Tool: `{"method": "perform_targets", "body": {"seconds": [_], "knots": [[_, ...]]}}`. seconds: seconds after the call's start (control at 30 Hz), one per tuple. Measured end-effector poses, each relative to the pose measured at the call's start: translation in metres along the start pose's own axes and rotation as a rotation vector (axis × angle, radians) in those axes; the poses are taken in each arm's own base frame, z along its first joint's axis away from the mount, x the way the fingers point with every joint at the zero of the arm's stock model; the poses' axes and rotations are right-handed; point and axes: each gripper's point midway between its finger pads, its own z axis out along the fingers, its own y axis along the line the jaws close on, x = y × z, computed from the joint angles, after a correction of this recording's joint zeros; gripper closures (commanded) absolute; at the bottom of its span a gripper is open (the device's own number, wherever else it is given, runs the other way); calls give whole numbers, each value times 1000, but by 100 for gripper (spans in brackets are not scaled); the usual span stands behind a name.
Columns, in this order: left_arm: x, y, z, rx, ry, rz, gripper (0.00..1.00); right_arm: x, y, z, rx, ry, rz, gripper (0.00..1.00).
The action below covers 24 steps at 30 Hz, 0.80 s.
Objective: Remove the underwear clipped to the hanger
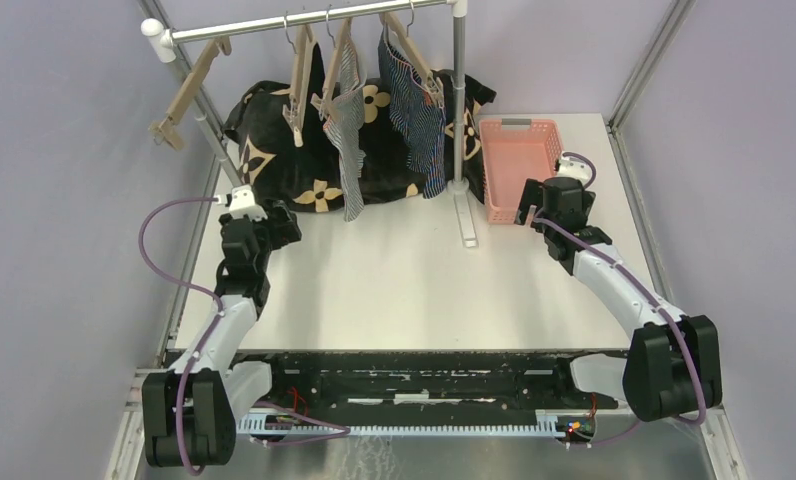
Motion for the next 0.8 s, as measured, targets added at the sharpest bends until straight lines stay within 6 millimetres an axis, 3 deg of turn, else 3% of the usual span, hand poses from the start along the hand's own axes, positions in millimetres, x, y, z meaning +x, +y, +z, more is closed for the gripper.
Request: {"method": "perform_targets", "body": {"seconds": [0.3, 0.47, 0.8], "knots": [[-5, -24, -10, 128, -11, 2, 1, -21, 6, -16, -41, -72, 21, 0], [-11, -44, -18, 198, -14, 11, 1, -18, 7, -16, -48, -61, 13, 0], [-72, -119, -53, 408, -91, 9, 1, -5, 19, -8, -84, -8, -24, 0]]}}
